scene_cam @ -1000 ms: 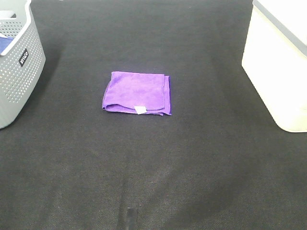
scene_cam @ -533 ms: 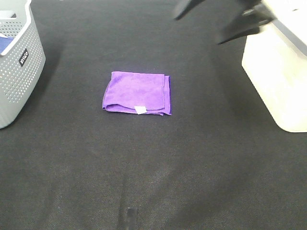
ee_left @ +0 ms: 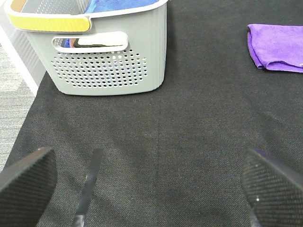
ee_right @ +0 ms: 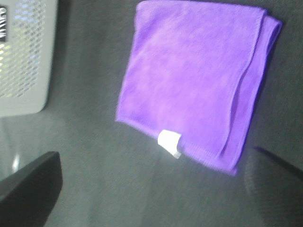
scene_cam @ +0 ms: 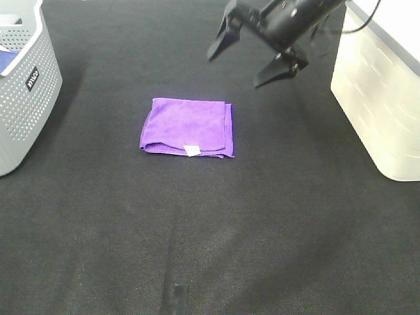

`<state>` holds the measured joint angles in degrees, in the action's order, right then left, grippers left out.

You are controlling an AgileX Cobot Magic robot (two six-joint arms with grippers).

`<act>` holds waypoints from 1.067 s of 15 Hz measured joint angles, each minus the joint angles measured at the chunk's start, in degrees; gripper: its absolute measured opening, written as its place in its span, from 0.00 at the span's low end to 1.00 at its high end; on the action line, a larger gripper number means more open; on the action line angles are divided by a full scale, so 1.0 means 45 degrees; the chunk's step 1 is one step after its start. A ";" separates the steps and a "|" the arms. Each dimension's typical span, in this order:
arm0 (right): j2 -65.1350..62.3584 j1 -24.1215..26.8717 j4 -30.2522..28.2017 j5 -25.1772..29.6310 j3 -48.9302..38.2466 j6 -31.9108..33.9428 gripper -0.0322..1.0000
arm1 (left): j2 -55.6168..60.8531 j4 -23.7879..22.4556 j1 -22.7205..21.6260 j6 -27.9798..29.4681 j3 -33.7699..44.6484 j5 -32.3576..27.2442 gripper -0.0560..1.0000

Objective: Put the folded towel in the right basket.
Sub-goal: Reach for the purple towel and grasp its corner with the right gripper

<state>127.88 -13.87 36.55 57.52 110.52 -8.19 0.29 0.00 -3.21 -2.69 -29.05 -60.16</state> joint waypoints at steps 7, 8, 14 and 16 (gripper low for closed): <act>0.2941 0.0000 -0.0840 -0.0700 0.1184 0.0318 0.94 | 0.0000 0.0000 0.0000 0.0000 0.0000 0.0000 0.99; 0.3158 0.0000 -0.0840 -0.0879 0.1210 0.0318 0.94 | 0.0000 0.0000 0.0000 0.0000 0.0000 0.0000 0.99; 0.3616 0.0000 -0.0789 -0.1019 0.1362 0.0318 0.94 | 0.0000 0.0000 0.0000 0.0000 0.0000 0.0000 0.99; 0.3718 -0.0025 -0.0688 -0.1082 0.1401 0.0318 0.92 | 0.0000 0.0000 0.0000 0.0000 0.0000 0.0000 0.99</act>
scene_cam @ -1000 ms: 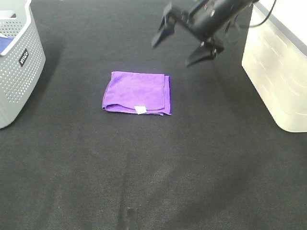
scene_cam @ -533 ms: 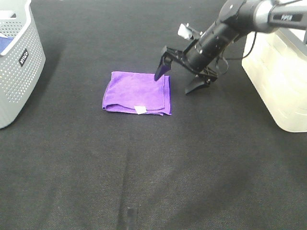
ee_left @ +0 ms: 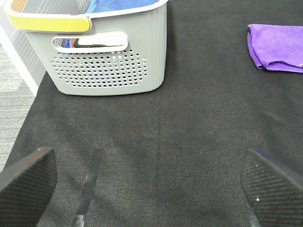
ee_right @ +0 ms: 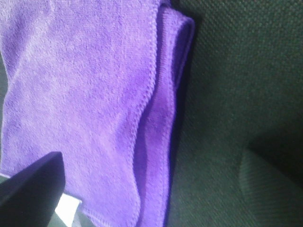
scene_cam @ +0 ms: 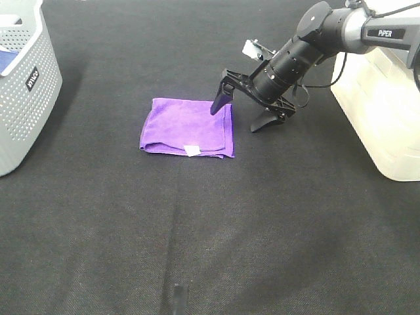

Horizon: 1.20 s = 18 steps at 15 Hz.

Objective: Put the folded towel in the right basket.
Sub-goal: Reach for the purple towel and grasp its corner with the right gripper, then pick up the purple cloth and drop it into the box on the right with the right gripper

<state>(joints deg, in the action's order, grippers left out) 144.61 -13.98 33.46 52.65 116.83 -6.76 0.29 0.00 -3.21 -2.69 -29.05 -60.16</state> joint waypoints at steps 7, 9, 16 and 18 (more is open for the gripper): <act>0.0777 -0.1935 0.1439 -0.2088 0.0255 -0.0357 0.74 | 0.0000 0.0000 0.0000 0.0000 0.0000 0.0000 0.99; 0.0917 -0.2394 0.1502 -0.2559 0.0255 -0.0369 0.60 | 0.0000 0.0000 0.0000 0.0000 0.0000 0.0000 0.99; 0.0357 -0.2496 -0.0140 -0.2050 0.0115 -0.0675 0.08 | 0.0000 0.0000 0.0000 0.0000 0.0000 0.0000 0.99; -0.0433 -0.2343 -0.0407 -0.0777 0.0357 -0.0688 0.08 | 0.0000 0.0000 0.0000 0.0000 0.0000 0.0000 0.99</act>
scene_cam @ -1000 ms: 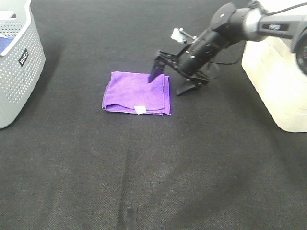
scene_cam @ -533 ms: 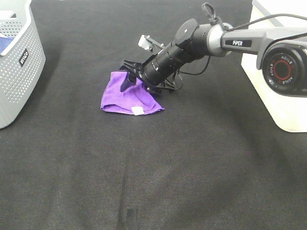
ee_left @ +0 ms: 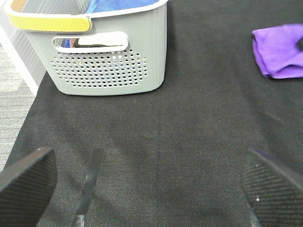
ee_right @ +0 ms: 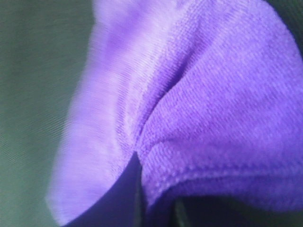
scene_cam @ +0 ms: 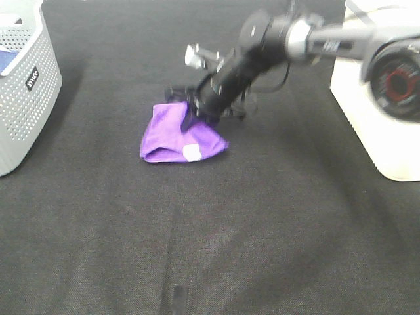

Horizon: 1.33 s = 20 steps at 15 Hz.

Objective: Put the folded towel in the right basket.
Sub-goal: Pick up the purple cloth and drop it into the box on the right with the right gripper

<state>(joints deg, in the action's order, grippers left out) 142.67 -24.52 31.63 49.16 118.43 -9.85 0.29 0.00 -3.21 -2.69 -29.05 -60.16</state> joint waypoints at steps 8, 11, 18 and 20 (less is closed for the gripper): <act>-0.4163 0.4673 -0.1108 0.3794 0.3858 0.0025 0.08 | 0.0000 -0.0089 0.0000 0.0000 0.0000 0.0000 0.99; -0.4864 0.7296 -0.2559 0.4151 0.4227 0.0025 0.08 | 0.0000 -0.0089 0.0000 0.0000 0.0000 0.0000 0.99; -0.4482 0.9766 -0.3221 0.4482 0.4227 0.0025 0.17 | 0.0000 -0.0089 0.0000 -0.0025 0.0000 0.0000 0.99; -0.4036 0.9689 -0.3119 0.4520 0.4227 0.0140 0.40 | 0.0000 -0.0089 0.0000 -0.0025 0.0000 0.0000 0.99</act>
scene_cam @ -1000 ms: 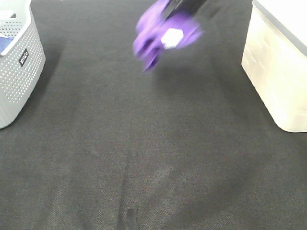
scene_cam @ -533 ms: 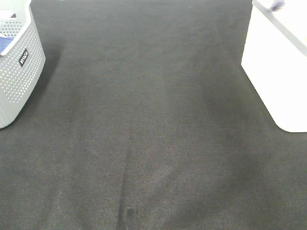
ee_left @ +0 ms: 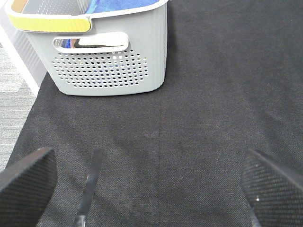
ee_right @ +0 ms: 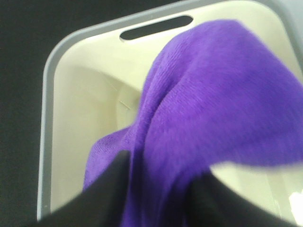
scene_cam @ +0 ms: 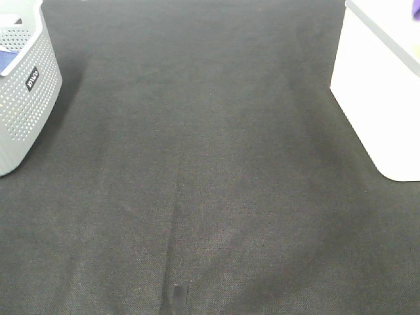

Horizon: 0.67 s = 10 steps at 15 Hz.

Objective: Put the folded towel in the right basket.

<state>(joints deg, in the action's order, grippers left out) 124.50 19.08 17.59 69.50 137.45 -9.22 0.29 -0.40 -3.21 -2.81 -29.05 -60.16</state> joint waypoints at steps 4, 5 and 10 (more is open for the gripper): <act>0.0102 -0.0025 -0.0064 0.0089 0.0000 0.0306 0.95 | 0.0000 0.0000 0.0000 0.0000 0.0000 0.0000 0.99; 0.0115 -0.0025 0.0127 0.0089 0.0000 0.0318 0.97 | 0.0000 0.0000 0.0000 0.0000 0.0000 0.0000 0.99; 0.0013 -0.0547 0.0573 0.0089 0.0000 0.0140 0.99 | 0.0000 0.0000 0.0000 -0.0013 0.0000 0.0000 0.99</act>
<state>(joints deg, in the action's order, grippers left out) 124.56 16.62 20.17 69.90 137.45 -8.59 0.29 -0.40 -3.21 -2.86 -29.05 -60.16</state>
